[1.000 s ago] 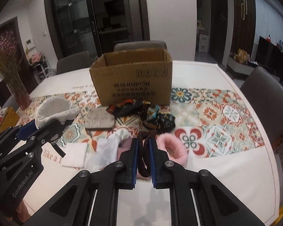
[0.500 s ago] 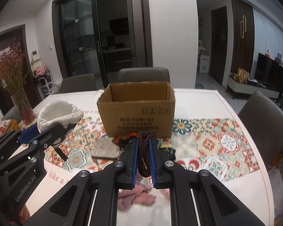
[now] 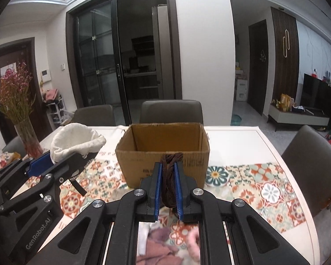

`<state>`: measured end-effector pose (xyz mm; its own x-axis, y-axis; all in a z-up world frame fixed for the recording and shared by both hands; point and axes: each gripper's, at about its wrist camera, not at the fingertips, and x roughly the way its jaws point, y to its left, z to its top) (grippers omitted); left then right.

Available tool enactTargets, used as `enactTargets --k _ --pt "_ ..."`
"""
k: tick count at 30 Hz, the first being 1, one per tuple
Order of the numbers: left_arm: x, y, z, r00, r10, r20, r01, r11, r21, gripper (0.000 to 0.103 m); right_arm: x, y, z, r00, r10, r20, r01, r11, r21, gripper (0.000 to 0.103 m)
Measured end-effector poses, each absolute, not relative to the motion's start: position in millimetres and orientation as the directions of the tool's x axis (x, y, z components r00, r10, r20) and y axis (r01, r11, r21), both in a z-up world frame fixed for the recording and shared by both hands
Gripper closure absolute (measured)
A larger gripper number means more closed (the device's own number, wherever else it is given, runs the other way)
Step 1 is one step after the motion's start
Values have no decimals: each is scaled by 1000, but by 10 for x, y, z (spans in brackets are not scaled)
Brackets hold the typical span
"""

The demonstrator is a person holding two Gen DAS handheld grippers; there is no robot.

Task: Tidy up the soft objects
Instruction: 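Lift the hair tie with right tool while left tool carries the cap toward the box, then open left tool to drop the cap into the box while right tool drops the hair tie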

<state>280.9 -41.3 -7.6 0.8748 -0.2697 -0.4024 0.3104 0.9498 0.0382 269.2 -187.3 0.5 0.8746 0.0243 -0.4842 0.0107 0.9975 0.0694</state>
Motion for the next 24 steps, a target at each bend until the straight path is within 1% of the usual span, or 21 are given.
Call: enactTargets --k 14,24 --pt "3334 -604 87 891 -270 -366 302 953 32 73 3207 -1975 170 908 22 -418 -1 999 49 90" --pt "3817 -733 96 878 -288 -382 316 949 9 73 3636 -2070 173 912 16 -410 -1 999 36 90"
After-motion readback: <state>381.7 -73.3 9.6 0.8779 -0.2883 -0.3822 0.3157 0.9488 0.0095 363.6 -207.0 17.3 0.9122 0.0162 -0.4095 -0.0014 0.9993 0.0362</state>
